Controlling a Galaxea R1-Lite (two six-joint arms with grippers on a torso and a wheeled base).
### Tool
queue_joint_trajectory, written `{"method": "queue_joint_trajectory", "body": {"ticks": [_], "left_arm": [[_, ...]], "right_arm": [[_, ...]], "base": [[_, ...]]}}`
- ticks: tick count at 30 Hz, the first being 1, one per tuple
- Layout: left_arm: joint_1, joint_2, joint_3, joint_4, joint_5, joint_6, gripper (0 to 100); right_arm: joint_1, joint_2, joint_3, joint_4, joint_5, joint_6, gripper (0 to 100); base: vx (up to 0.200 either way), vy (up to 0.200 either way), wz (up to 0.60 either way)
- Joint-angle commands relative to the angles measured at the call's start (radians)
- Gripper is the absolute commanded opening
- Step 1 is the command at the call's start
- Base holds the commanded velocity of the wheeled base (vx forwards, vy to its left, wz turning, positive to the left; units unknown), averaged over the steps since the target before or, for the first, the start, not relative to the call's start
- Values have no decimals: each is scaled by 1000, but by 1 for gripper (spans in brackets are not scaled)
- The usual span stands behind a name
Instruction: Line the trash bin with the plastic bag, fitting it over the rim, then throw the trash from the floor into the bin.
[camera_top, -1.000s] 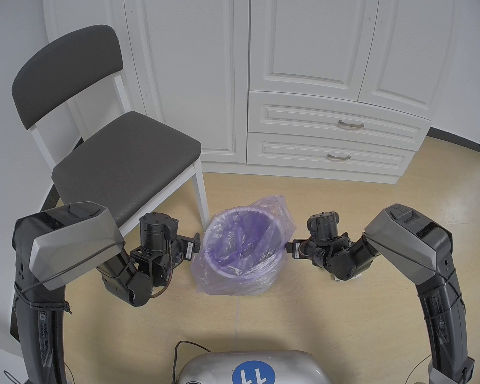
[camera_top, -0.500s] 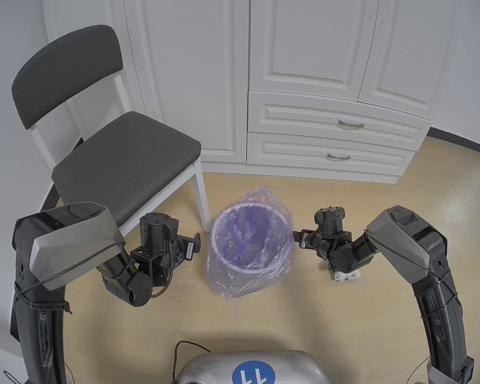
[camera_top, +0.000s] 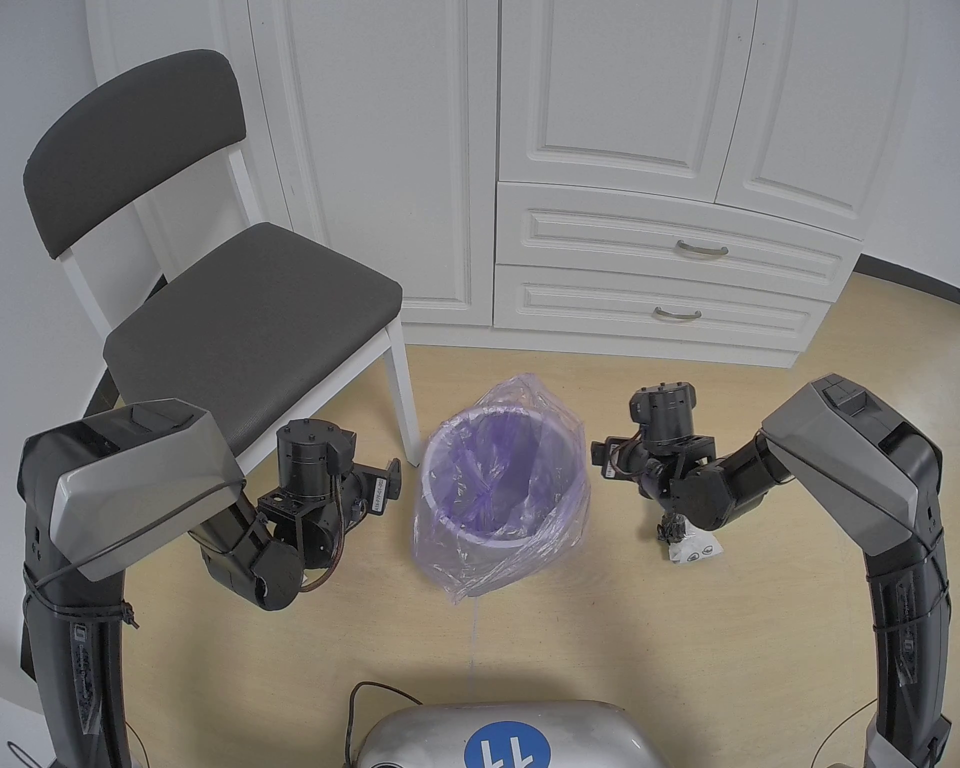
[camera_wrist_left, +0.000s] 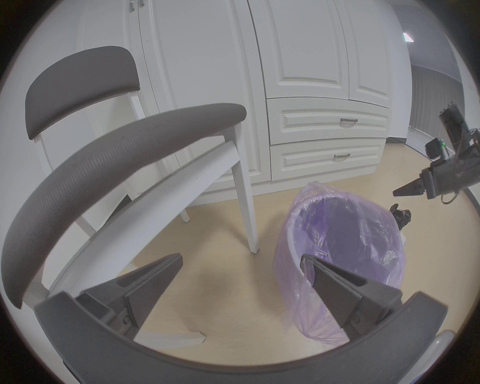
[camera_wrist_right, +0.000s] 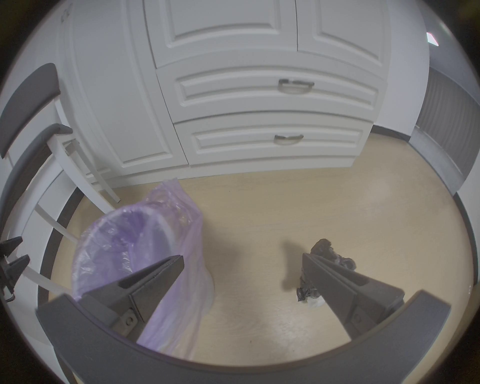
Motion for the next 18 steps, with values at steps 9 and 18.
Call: {"method": "queue_joint_trajectory", "body": {"ticks": [9,18], "left_arm": [[-11,-39,3,-1,2,1,100],[-14,-40,3,-1,2,3,100]], "right_arm": [[166,12,14,11,-141,26,100],[167,103,-24,13,-141,26,100]], "base": [[0,0,0],[0,0,0]]}}
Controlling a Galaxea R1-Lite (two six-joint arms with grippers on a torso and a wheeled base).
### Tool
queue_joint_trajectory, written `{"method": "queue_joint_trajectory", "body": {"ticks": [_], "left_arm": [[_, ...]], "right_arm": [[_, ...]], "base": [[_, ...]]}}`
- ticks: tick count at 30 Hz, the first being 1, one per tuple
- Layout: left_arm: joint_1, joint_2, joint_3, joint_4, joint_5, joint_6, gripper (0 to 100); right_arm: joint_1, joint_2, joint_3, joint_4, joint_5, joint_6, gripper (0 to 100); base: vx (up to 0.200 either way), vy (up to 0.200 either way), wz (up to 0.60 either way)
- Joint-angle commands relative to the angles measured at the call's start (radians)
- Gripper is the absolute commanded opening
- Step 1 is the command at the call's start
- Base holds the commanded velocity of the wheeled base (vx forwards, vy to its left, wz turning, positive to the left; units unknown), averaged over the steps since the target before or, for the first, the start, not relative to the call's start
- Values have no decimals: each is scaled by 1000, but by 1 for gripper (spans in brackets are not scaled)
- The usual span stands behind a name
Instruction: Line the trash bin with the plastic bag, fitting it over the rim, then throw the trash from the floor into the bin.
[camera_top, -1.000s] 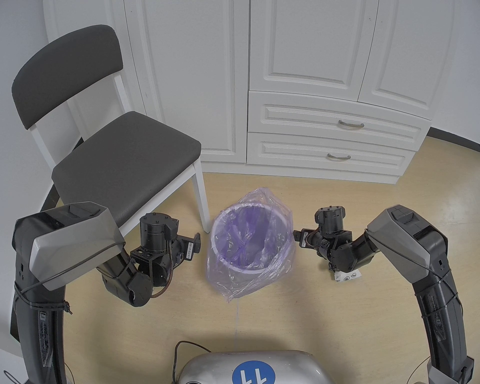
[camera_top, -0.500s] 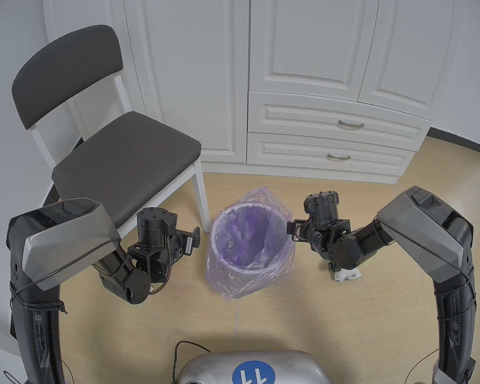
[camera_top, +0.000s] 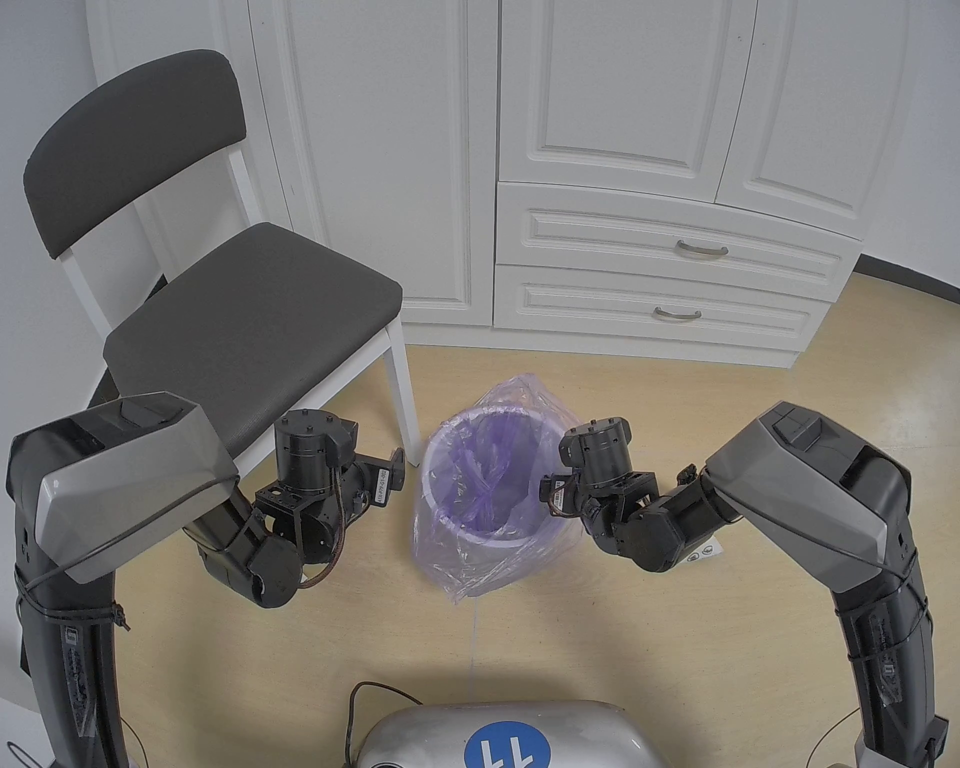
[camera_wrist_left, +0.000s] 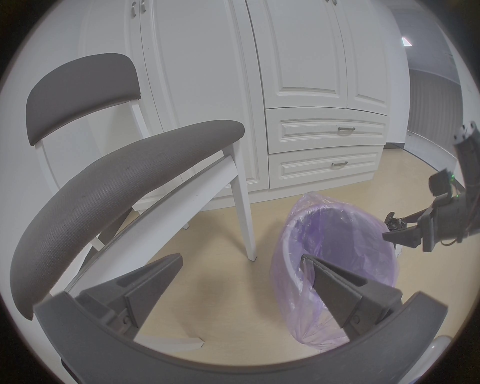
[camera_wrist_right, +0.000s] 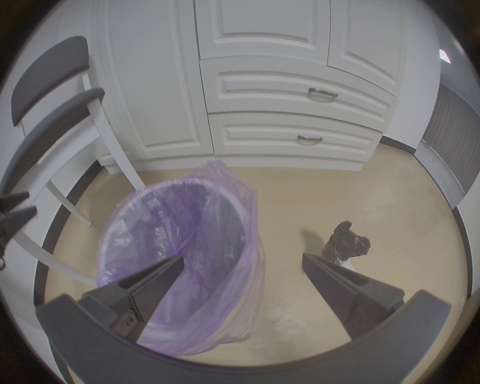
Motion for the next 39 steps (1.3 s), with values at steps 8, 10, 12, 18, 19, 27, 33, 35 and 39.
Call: {"method": "queue_joint_trajectory", "body": {"ticks": [8,10,12,18,19,27,33,35,39], "left_arm": [[1,-5,2,-1,0,1,100],[1,-5,5,-1,0,1,100],[3,-5,6,-1,0,4,100],[3,-8,11,-1,0,6,100],[3,-8,11,-1,0,7,100],[3,-16,13,-1,0,7,100],[3,-19,14,-1,0,7,100],[3,-22,14,-1,0,7,100],[3,-22,20,-1,0,7,100]], "right_arm": [[-19,94,-35,2,-9,-5,100],[-22,81,-33,33,-34,-6,100],[-28,58,-33,76,-63,-6,100],[-56,-29,-4,133,-74,-9,100],[-62,-38,1,136,-74,-11,100],[-88,-60,40,136,-68,-46,100],[-91,-58,70,139,-66,-68,100],[-94,-57,77,142,-65,-83,100],[-106,-38,82,163,-51,-101,100]], "base": [[0,0,0],[0,0,0],[0,0,0],[0,0,0],[0,0,0],[0,0,0],[0,0,0],[0,0,0],[0,0,0]]}}
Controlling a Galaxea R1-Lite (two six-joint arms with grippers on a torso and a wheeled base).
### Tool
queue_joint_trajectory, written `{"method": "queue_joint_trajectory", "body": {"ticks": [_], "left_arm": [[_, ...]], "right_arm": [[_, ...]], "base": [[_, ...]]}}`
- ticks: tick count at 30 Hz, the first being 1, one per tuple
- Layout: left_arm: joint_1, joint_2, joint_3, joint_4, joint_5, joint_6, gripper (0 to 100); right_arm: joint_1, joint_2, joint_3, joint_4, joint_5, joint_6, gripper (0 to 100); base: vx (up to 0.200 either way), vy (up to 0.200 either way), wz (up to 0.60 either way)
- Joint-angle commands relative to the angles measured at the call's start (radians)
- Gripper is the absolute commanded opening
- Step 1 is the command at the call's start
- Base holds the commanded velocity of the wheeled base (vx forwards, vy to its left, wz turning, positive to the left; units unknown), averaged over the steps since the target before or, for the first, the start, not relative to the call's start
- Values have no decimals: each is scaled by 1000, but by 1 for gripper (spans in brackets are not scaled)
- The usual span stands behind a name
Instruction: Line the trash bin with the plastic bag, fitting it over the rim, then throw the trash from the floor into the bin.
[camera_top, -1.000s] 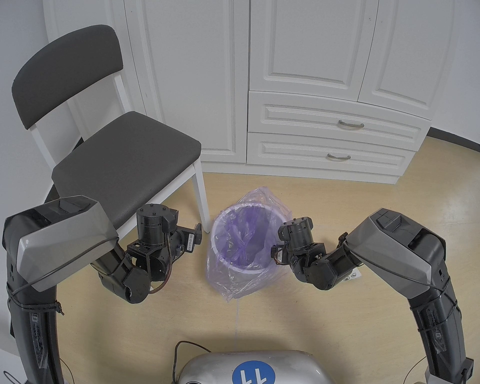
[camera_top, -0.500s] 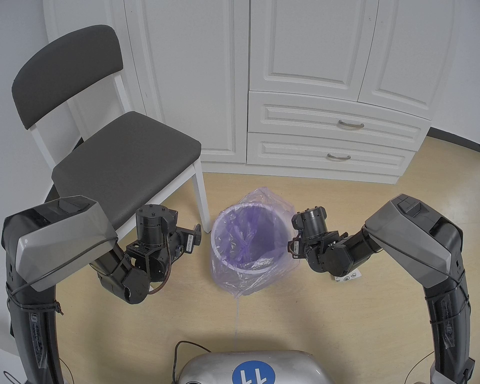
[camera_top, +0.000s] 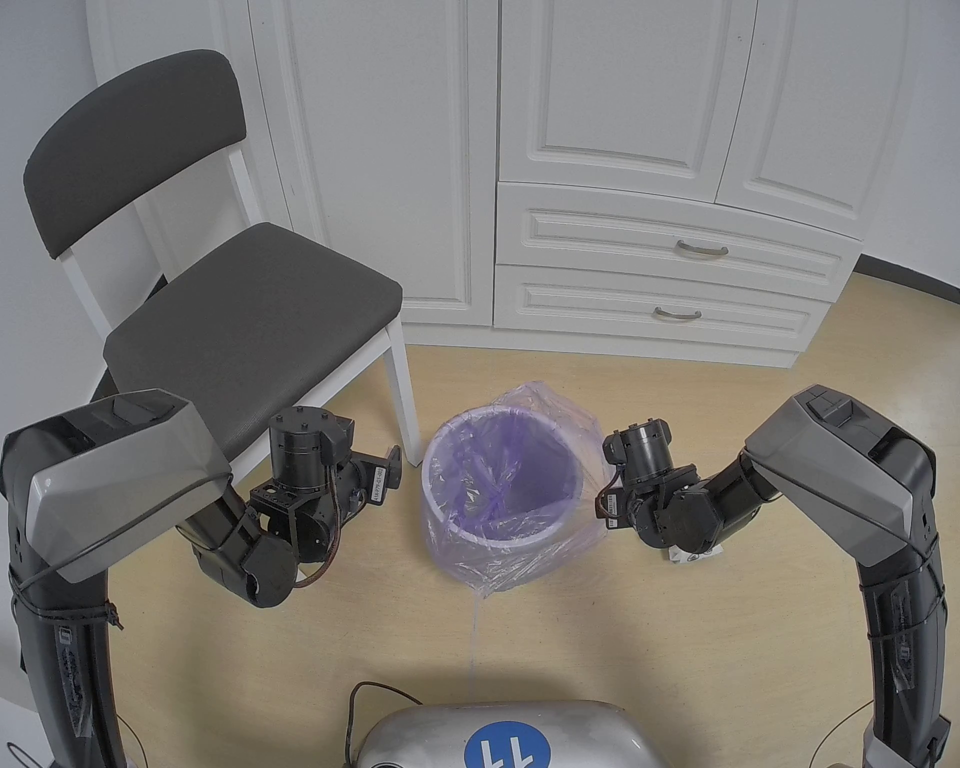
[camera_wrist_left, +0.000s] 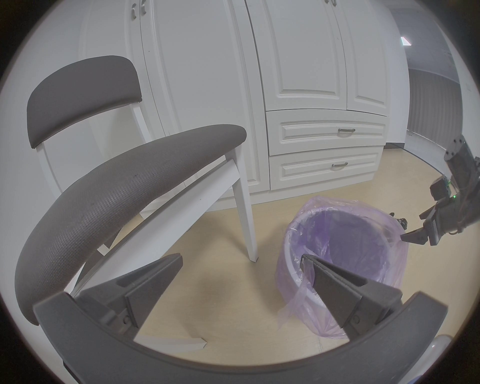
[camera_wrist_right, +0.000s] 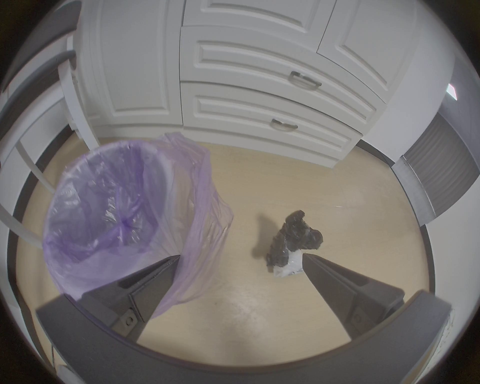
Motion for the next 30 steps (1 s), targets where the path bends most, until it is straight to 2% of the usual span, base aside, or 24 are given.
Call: {"method": "queue_joint_trajectory", "body": {"ticks": [1,5,14,17,21,23,26,27,30], "left_arm": [[0,-2,4,0,1,0,100],[1,-1,4,0,1,0,100],[-2,1,4,0,1,0,100],[0,-1,4,0,1,1,100],[-2,1,4,0,1,1,100],[-2,-1,4,0,1,0,100],[0,-2,3,-3,1,0,100],[0,-2,4,-16,1,1,100],[1,-2,4,-31,1,3,100]], "right_arm": [[-7,16,5,10,16,-2,100],[-17,49,-4,12,40,-2,100],[-20,151,-58,6,46,7,100],[-32,183,-119,14,114,55,100],[-38,197,-156,24,146,89,100],[-41,217,-213,53,200,161,100],[-47,223,-254,112,238,202,100],[-53,230,-291,175,258,228,100],[-56,239,-342,253,263,259,100]], "base": [[0,0,0],[0,0,0],[0,0,0],[0,0,0],[0,0,0],[0,0,0],[0,0,0],[0,0,0],[0,0,0]]}}
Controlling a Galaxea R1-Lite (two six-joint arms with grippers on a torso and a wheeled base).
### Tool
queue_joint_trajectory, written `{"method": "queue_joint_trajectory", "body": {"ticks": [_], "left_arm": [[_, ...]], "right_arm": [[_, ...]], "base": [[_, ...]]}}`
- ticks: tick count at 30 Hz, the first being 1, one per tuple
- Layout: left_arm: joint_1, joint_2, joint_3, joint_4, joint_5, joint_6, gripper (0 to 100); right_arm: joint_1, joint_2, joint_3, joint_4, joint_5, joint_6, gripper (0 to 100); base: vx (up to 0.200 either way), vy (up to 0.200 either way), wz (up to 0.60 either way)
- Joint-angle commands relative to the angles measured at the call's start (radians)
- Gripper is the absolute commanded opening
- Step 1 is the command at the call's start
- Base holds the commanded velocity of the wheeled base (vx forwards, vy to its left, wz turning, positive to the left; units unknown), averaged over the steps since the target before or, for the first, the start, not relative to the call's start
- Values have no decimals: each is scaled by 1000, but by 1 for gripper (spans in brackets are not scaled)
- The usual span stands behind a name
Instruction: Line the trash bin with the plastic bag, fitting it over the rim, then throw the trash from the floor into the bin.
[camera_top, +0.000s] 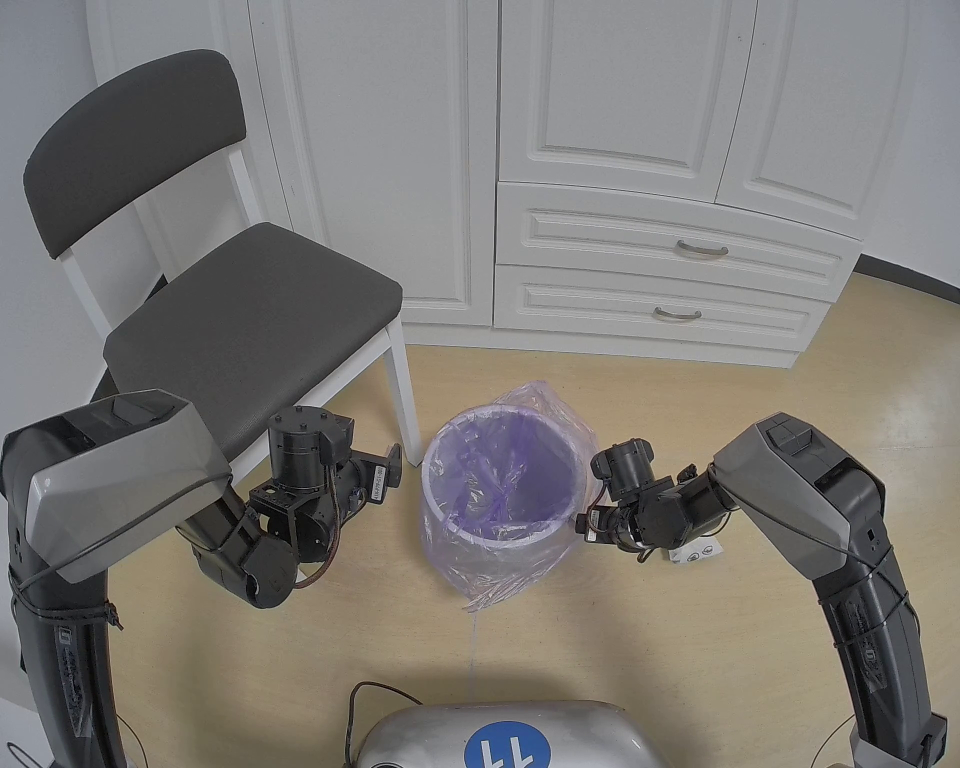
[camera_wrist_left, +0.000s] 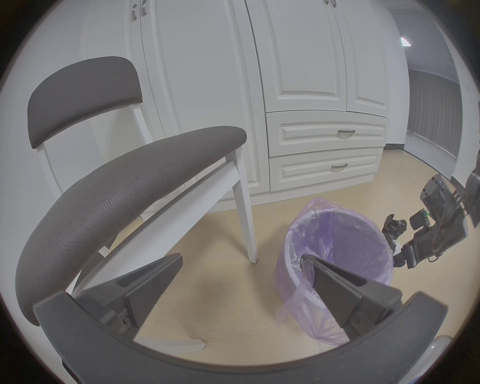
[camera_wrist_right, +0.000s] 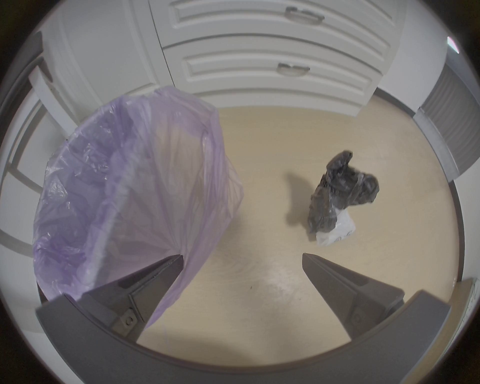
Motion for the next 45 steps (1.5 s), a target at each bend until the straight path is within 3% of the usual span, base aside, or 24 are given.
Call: {"method": "queue_joint_trajectory", "body": {"ticks": [1,7,14,20,26,29,35,45], "left_arm": [[4,-1,0,-20,1,8,100],[13,-4,11,-45,1,19,100],[16,-41,39,-49,-2,27,100],[16,-47,48,-57,-1,27,100],[16,-47,51,-83,-4,28,100],[16,-48,51,-83,-4,28,100],[16,-47,49,-83,-4,28,100],[16,-44,49,-100,-4,31,100]], "right_arm": [[-10,33,-90,78,21,42,100],[-9,-90,32,75,23,22,100],[-24,-317,195,52,78,-52,100],[-35,-372,230,1,86,-66,100],[-69,-265,183,-129,77,-62,100],[-76,-125,77,-183,58,-50,100],[-90,44,-107,-177,40,4,100],[-115,160,-230,-174,38,5,100]], "base": [[0,0,0],[0,0,0],[0,0,0],[0,0,0],[0,0,0],[0,0,0],[0,0,0],[0,0,0]]}}
